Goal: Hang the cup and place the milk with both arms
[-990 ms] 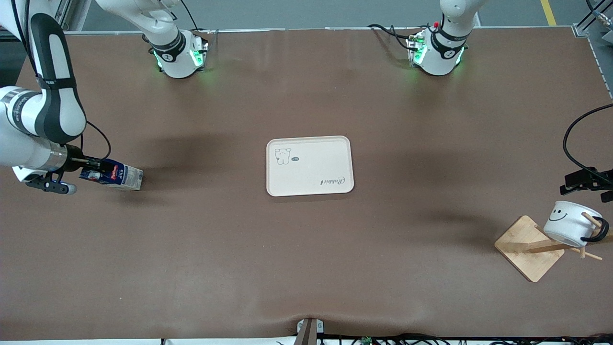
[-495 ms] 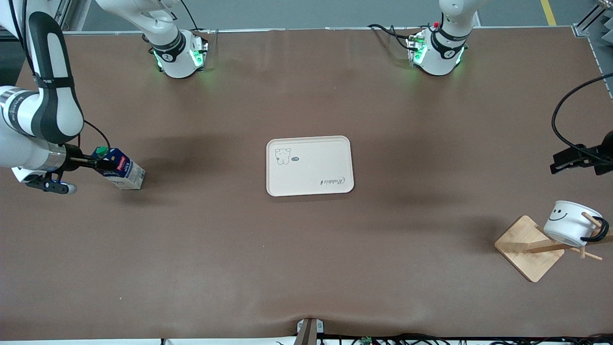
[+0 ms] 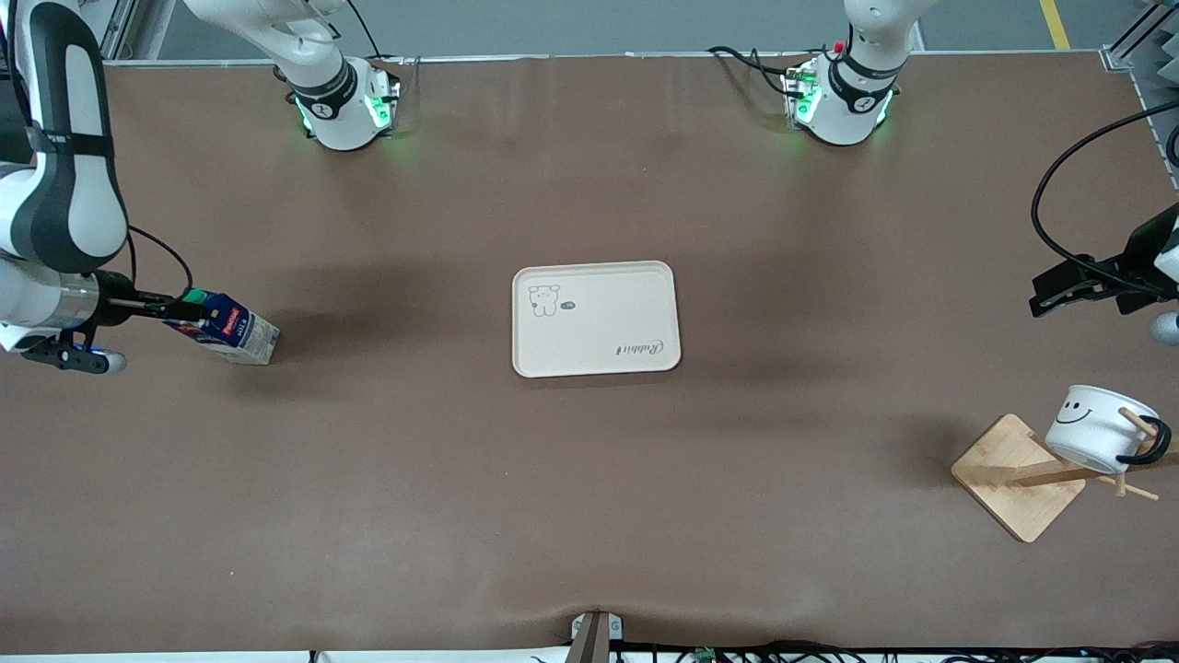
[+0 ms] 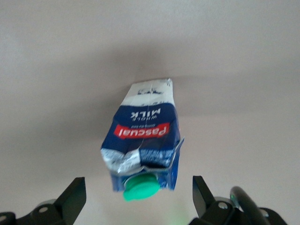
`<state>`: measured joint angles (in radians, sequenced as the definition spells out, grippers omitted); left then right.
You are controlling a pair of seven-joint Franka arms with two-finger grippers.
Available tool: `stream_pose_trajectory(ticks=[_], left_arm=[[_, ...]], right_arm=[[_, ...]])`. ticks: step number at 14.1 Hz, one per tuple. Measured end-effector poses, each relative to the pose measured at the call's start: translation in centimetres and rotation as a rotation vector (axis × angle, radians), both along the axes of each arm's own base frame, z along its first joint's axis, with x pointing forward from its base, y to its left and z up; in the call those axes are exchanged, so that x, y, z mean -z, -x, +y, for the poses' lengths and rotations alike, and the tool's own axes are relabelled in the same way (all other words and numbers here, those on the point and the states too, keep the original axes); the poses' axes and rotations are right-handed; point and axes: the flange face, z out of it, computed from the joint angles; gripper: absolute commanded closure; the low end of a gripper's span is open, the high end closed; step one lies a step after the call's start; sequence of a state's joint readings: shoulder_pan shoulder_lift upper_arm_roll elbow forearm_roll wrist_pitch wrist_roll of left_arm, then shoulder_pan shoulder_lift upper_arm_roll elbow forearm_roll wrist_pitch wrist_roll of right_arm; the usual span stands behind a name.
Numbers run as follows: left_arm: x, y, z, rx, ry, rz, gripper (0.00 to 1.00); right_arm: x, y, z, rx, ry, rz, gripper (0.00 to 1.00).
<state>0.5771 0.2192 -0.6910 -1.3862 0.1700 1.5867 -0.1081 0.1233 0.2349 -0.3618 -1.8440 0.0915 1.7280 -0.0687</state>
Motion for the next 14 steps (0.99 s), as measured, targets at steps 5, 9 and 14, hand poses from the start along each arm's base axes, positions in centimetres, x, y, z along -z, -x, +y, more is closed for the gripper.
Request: stream_pose_trajectory(ticks=[5,9,14], left_arm=[[-2.5,1.6,-2.2,0.024,-0.026,-0.022,0.0],[-4.6,3.9,-4.3,0.029,-0.087,-0.013,0.0],[-4.5,6.0,-3.4,-0.006,-0.063,0.043,0.0]], right_arm=[[-5.7,-1.8,0.6,-0.025,0.007,0.022,0.0],[-14.1,-2.9,2.2,-0.066,0.04,0.018,0.0],[-22.0,-3.2,2.1,-0.078,0.14,-0.086,0.0]])
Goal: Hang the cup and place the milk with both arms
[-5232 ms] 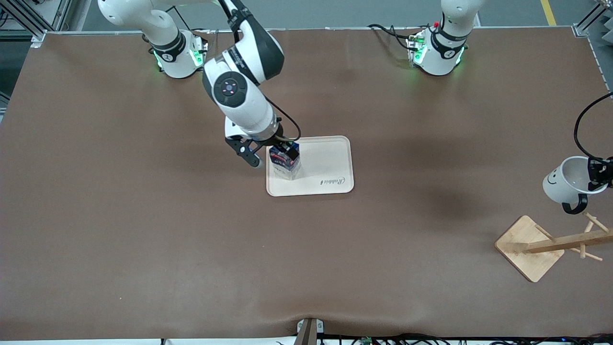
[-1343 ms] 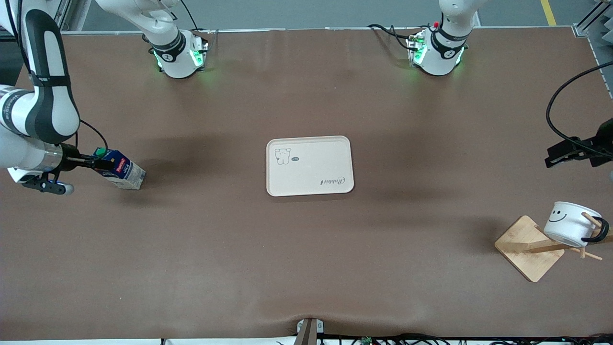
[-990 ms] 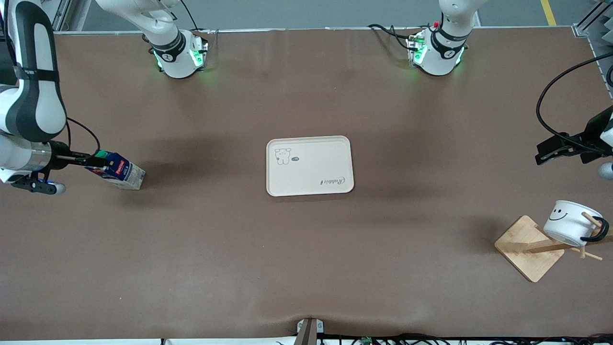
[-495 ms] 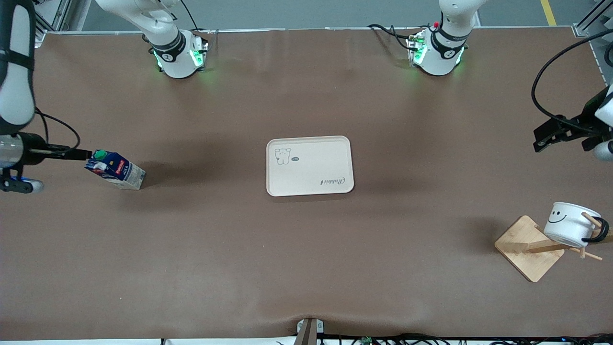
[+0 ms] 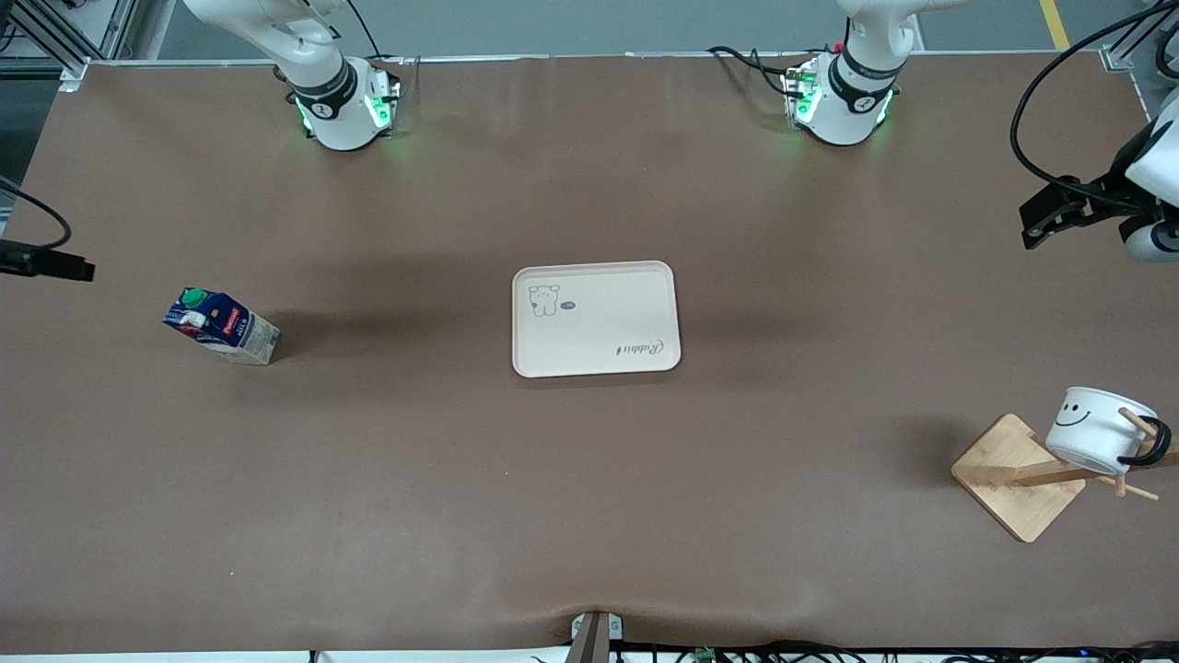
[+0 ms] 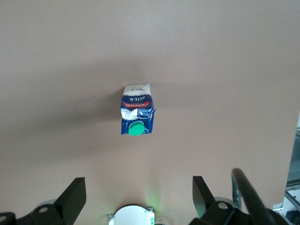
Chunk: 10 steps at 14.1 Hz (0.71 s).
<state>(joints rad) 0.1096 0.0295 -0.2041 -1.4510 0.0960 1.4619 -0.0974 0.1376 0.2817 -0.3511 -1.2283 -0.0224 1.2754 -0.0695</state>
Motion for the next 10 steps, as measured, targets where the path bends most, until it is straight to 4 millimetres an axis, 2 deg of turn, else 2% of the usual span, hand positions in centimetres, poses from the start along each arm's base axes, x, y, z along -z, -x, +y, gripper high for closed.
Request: stream_pose_trajectory(ticks=[3,6,10], left_arm=[[0.4,2.0,0.6,-0.021,0.039,0.0,0.0],[0.3,4.3,0.2,-0.016,0.039,-0.034,0.0],[0.5,5.1,-1.4,-0.021,0.038,-0.039,0.0]], right_arm=[[-2.4,0.2,0.3,-0.007,0.008,-0.046,0.0],[-4.5,0.9,0.1,-0.005,0.009,-0.088,0.0],[-7.7,0.0,1.3,-0.042,0.053,-0.24,0.0]])
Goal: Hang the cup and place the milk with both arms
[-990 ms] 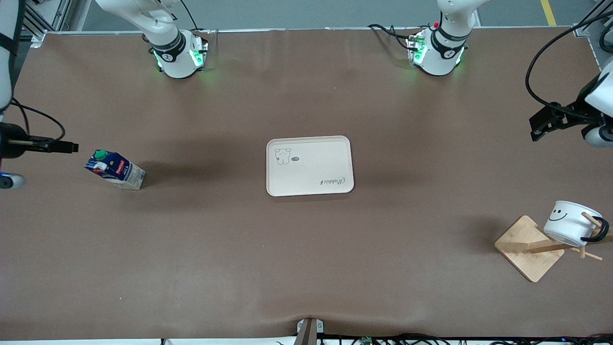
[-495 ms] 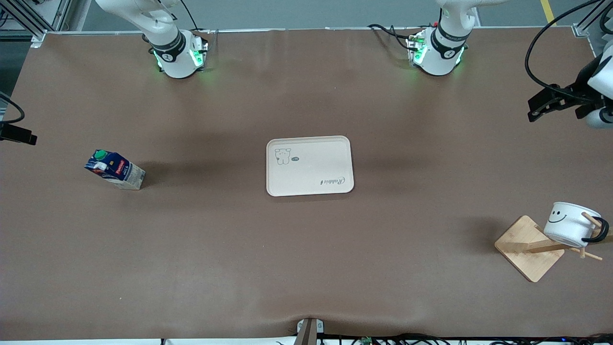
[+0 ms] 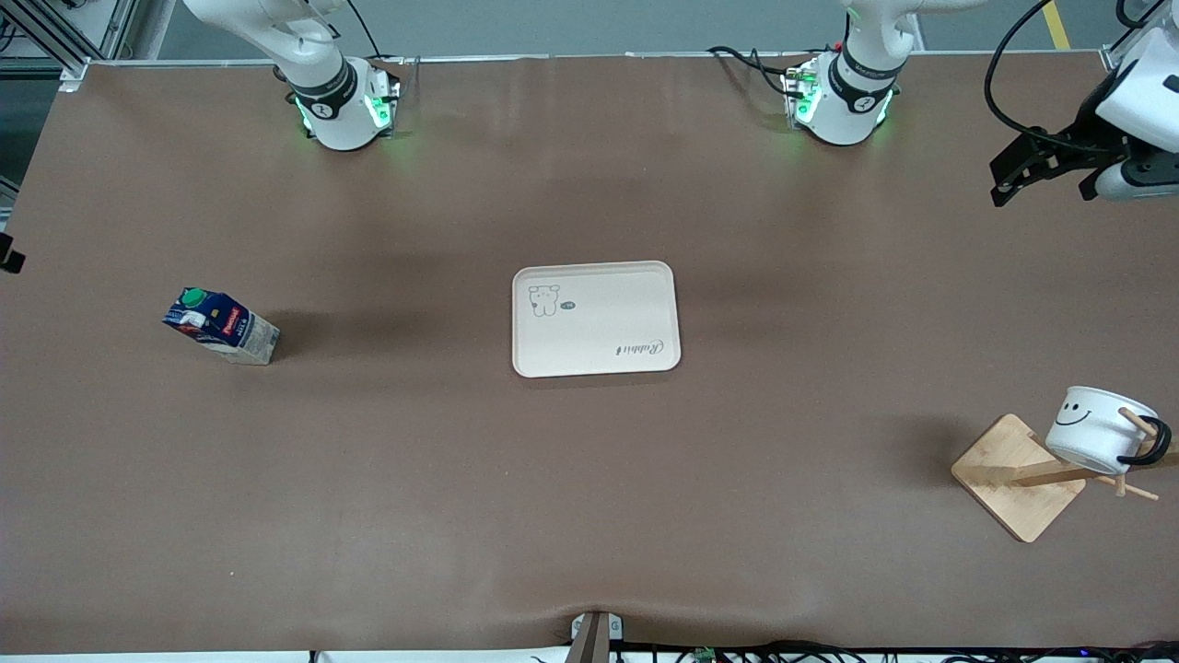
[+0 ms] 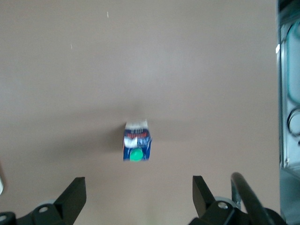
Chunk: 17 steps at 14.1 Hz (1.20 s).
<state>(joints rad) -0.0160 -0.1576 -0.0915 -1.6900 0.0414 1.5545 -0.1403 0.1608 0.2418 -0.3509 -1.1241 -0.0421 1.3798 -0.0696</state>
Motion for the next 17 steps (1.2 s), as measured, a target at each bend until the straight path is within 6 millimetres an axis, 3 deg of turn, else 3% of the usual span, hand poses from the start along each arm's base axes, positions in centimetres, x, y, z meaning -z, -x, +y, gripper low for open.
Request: stream_pose_trajectory(ticks=[5,13,17], left_arm=[[0.5,0.0,0.3,0.052,-0.002,0.02,0.0],[0.8,0.1,1.7,0.027,0.003,0.04,0.0],[1.6,-0.5,1.7,0.026,0.018,0.055,0.0]], right_arm=[[-0.1,0.0,1.0,-0.017,-0.005,0.004,0.0],[0.1,0.1,0.7,-0.009,0.01,0.019,0.0],[0.1,-0.3,2.8,-0.044,0.011,0.015,0.0]])
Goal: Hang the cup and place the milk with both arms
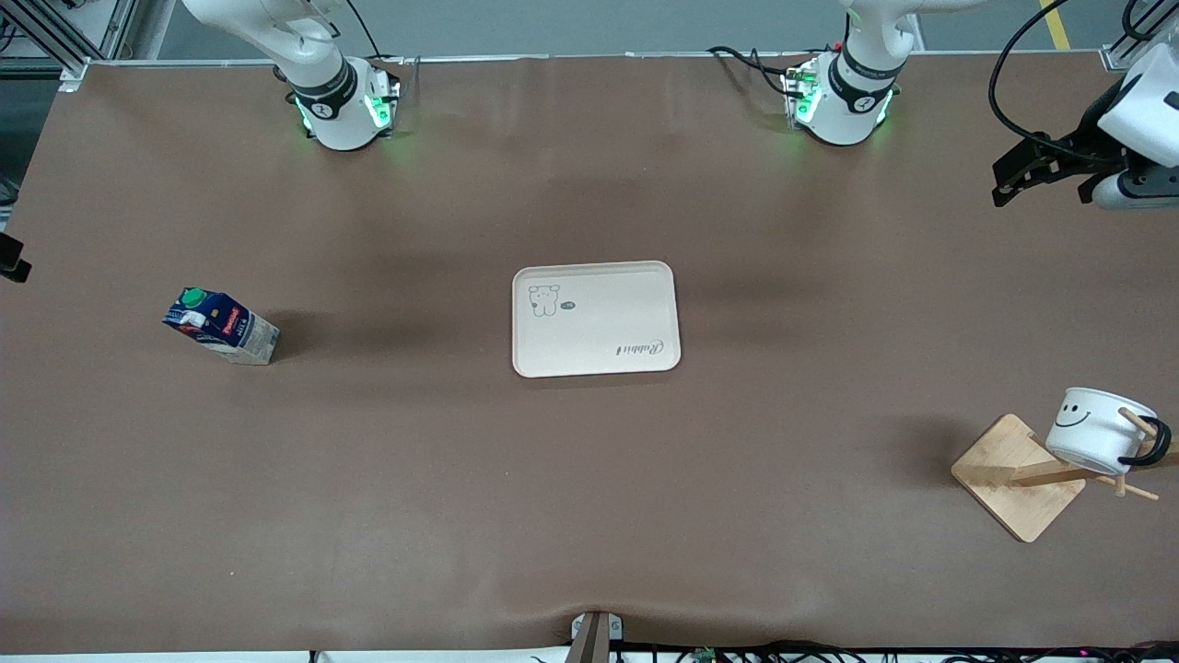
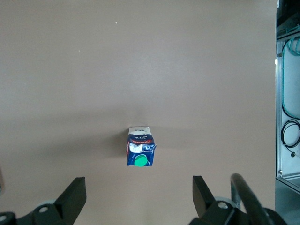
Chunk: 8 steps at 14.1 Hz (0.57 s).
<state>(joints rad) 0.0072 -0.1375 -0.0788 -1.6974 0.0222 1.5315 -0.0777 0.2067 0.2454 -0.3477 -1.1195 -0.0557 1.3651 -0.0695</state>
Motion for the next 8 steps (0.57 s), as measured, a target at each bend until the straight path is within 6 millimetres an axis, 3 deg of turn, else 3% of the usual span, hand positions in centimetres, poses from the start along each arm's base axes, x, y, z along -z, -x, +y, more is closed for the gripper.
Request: stream_pose_trajectory(ticks=[4,8], left_arm=[[0.1,-1.2,0.0,0.001,0.003,-0.002,0.0],[-1.1,-1.5,-0.1,0.002,0.006,-0.027,0.0]], right_arm=[[-0.2,-0.4,1.6,-0.031,-0.036,-0.029,0.0],[0.6,1.4,-1.6,0.003,-0.099,-0.015,0.0]])
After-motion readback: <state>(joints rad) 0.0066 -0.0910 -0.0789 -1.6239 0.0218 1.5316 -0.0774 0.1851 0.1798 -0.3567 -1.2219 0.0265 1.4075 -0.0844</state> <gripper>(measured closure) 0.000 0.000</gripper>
